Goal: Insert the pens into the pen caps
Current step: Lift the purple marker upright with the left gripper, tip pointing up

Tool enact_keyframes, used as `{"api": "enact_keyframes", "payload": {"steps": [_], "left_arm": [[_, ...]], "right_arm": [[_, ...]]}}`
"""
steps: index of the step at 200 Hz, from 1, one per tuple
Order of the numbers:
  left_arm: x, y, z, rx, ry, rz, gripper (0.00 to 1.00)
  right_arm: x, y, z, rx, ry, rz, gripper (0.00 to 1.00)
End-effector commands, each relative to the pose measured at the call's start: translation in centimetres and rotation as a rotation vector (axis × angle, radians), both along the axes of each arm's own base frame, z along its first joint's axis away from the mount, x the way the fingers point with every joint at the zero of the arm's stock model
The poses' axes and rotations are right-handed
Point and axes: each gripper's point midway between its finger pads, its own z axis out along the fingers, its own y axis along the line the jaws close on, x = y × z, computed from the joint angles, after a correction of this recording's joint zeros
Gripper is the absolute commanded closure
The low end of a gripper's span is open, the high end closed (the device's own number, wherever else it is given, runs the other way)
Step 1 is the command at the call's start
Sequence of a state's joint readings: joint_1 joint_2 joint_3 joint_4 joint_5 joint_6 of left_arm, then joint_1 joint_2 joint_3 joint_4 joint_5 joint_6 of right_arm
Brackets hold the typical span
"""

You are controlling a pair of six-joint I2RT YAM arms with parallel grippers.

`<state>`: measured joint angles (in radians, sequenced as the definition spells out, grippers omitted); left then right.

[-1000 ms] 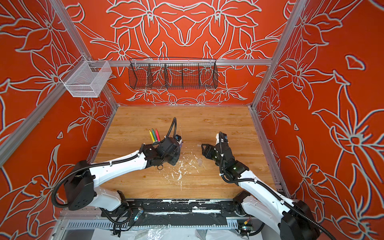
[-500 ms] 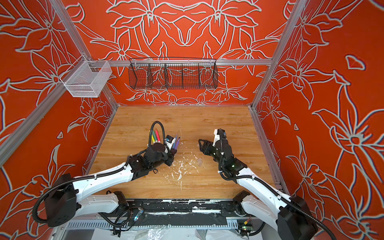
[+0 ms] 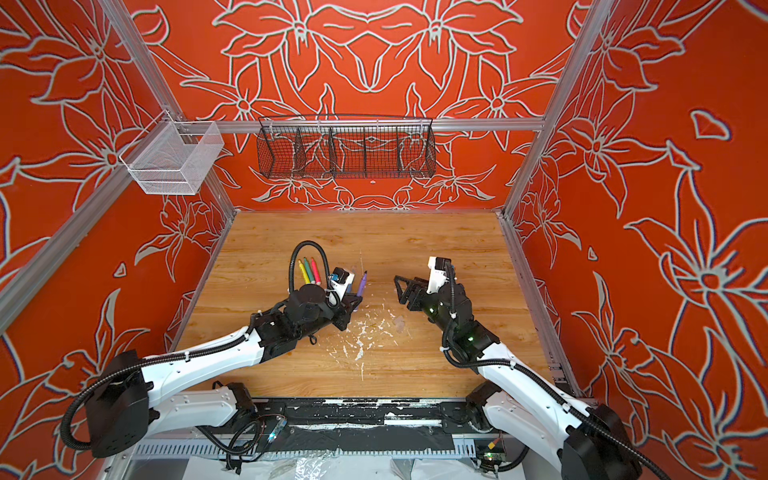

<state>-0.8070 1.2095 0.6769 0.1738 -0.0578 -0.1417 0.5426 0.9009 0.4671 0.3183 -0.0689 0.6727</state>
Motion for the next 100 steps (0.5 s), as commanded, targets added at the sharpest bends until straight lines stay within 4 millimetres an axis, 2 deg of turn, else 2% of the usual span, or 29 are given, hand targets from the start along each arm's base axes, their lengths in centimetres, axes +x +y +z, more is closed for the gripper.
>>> {"api": "enact_keyframes", "payload": {"steps": [1, 38, 72, 100], "left_arm": [[-0.2, -1.3, 1.7, -0.047, -0.033, -0.056, 1.0], [-0.4, -2.1, 1.4, -0.044, -0.012, -0.09, 1.0], [-0.3, -3.2, 0.8, -0.039, 0.029, -0.127, 1.0], [-0.5, -3.3, 0.8, -0.049, 0.032, -0.129, 1.0]], "right_arm": [[-0.6, 0.8, 1.0, 0.042, -0.053, 0.056, 0.23], [-1.7, 2.4, 2.8, 0.109, -0.105, 0.163, 0.24], [-2.5, 3.1, 3.3, 0.181, -0.117, 0.214, 0.25], [-2.8, 3.5, 3.4, 0.195, -0.131, 0.237, 0.26]]}}
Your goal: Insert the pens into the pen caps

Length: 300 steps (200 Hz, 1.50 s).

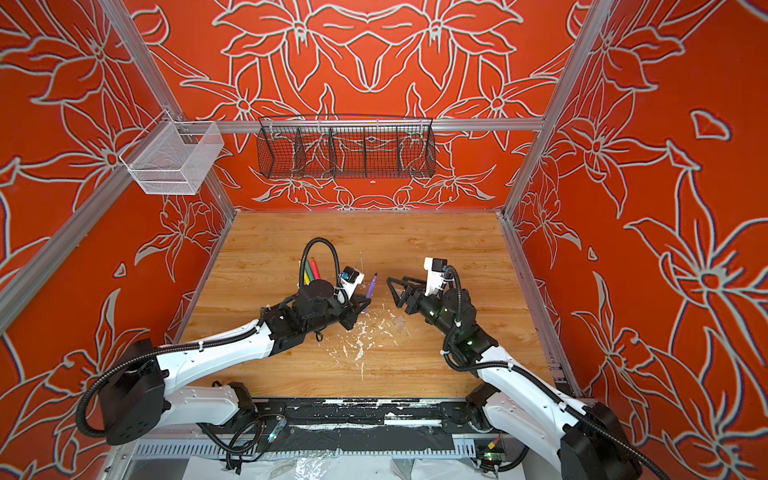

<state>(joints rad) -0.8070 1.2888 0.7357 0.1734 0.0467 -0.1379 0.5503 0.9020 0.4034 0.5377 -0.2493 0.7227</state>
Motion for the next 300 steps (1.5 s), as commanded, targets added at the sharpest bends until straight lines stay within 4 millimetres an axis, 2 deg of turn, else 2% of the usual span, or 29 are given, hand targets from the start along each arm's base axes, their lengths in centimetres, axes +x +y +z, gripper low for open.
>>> {"api": "enact_keyframes", "payload": {"steps": [1, 64, 184, 269, 279, 300], "left_arm": [[-0.3, -0.8, 1.1, -0.037, -0.012, -0.033, 1.0], [-1.0, -1.0, 1.9, -0.062, -0.016, -0.064, 1.0], [-2.6, -2.2, 2.9, -0.077, -0.012, -0.172, 1.0], [-3.0, -2.9, 2.7, -0.072, 0.009, -0.218, 1.0], [-3.0, -3.0, 2.6, -0.078, 0.013, -0.221, 0.92], [-2.9, -3.1, 2.3, -0.073, 0.021, -0.221, 0.71]], "right_arm": [[-0.8, 0.8, 1.2, 0.057, -0.043, 0.056, 0.26], [-0.8, 1.5, 0.9, 0.076, -0.03, 0.087, 0.27], [-0.5, 5.0, -0.3, 0.053, 0.03, 0.207, 0.42], [-0.5, 6.3, -0.9, 0.035, 0.056, 0.239, 0.95], [-0.6, 6.4, -0.9, 0.035, 0.056, 0.24, 1.0], [-0.8, 6.6, -0.8, 0.039, 0.049, 0.243, 1.0]]}}
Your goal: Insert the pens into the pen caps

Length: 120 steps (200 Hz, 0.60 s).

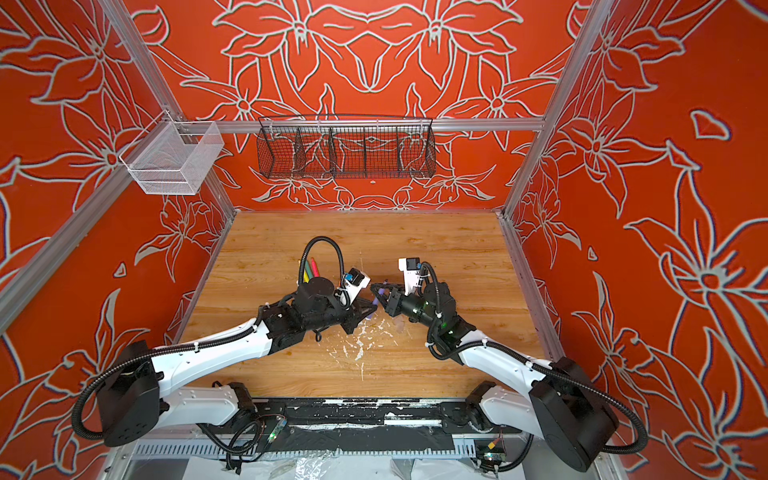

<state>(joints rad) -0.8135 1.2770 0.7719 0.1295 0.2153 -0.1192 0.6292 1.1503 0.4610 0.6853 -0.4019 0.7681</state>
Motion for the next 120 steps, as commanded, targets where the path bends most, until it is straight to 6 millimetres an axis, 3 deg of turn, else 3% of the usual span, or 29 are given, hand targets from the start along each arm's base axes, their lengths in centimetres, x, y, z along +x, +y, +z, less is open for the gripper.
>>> {"api": "enact_keyframes", "payload": {"steps": [1, 24, 67, 76, 106, 120], "left_arm": [[-0.5, -1.1, 0.9, -0.029, -0.016, -0.053, 0.7], [-0.3, -1.2, 0.6, -0.024, -0.008, -0.05, 0.57], [-0.2, -1.5, 0.2, -0.018, 0.002, -0.051, 0.51], [-0.1, -1.5, 0.1, -0.017, 0.003, -0.051, 0.58], [0.2, -1.3, -0.1, -0.006, 0.002, -0.03, 1.0], [0.3, -1.3, -0.2, -0.005, 0.003, -0.021, 1.0]], "right_arm": [[-0.1, 0.6, 1.2, 0.028, -0.024, 0.015, 1.0], [-0.5, 1.1, 1.1, 0.039, -0.026, 0.027, 1.0], [-1.5, 2.3, 1.0, 0.076, -0.01, 0.063, 1.0], [-1.5, 2.3, 0.7, 0.077, -0.002, 0.056, 1.0], [-0.9, 1.5, -0.3, 0.065, 0.022, -0.01, 1.0], [-0.5, 1.2, -0.8, 0.052, 0.036, -0.037, 1.0]]}}
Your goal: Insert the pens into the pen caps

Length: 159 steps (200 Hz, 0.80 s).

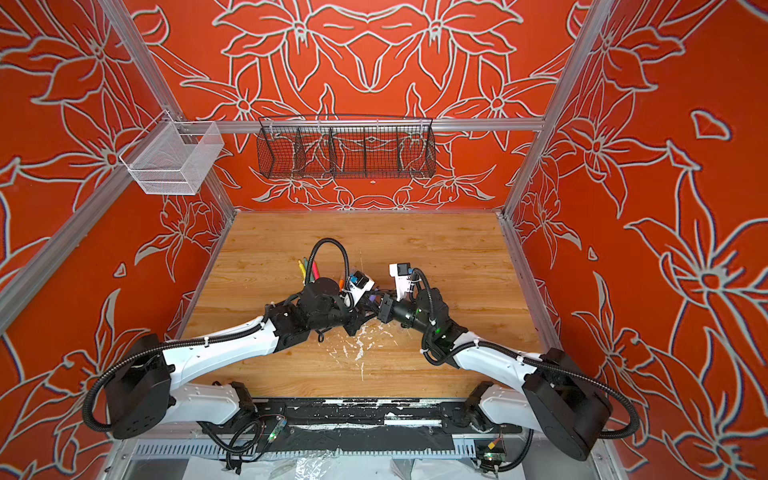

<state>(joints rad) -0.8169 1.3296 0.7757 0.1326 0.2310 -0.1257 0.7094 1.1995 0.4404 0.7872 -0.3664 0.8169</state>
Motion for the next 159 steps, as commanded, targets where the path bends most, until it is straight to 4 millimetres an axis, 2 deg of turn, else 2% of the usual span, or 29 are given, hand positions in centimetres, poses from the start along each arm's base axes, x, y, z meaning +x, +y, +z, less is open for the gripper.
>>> {"api": "enact_keyframes", "payload": {"steps": [1, 14, 29, 36, 50, 60, 79, 92, 117, 142, 159], "left_arm": [[0.4, -0.7, 1.5, -0.031, -0.038, -0.006, 1.0], [0.5, -0.6, 1.5, -0.024, -0.036, 0.003, 1.0], [0.9, -0.1, 1.5, -0.013, -0.044, 0.039, 1.0], [1.3, 0.3, 1.6, -0.01, -0.052, 0.071, 1.0], [2.2, 1.4, 1.5, 0.008, -0.066, 0.154, 1.0], [3.0, 2.3, 1.2, 0.033, -0.072, 0.219, 1.0], [4.1, 4.1, 1.0, 0.076, -0.094, 0.332, 1.0], [4.5, 4.9, 1.0, 0.091, -0.107, 0.376, 1.0], [4.7, 5.6, 1.2, 0.101, -0.118, 0.413, 1.0], [4.7, 5.8, 1.5, 0.099, -0.129, 0.414, 1.0], [4.7, 5.8, 1.3, 0.103, -0.126, 0.414, 1.0]], "right_arm": [[0.9, -0.9, -0.6, 0.005, 0.025, -0.079, 1.0], [1.1, -0.9, -0.8, -0.011, 0.03, -0.091, 1.0], [1.6, -1.4, -1.4, -0.052, 0.045, -0.129, 0.69], [2.0, -1.9, -1.7, -0.086, 0.053, -0.16, 0.58], [2.9, -3.4, -2.6, -0.18, 0.076, -0.254, 0.46], [3.7, -5.5, -3.8, -0.292, 0.125, -0.366, 0.41], [4.8, -10.0, -5.5, -0.503, 0.212, -0.581, 0.35], [5.4, -11.8, -6.2, -0.581, 0.244, -0.646, 0.34], [6.3, -12.7, -7.7, -0.667, 0.354, -0.658, 0.4], [6.3, -14.3, -9.3, -0.819, 0.455, -0.719, 0.41], [6.4, -14.5, -9.9, -0.891, 0.484, -0.701, 0.42]]}}
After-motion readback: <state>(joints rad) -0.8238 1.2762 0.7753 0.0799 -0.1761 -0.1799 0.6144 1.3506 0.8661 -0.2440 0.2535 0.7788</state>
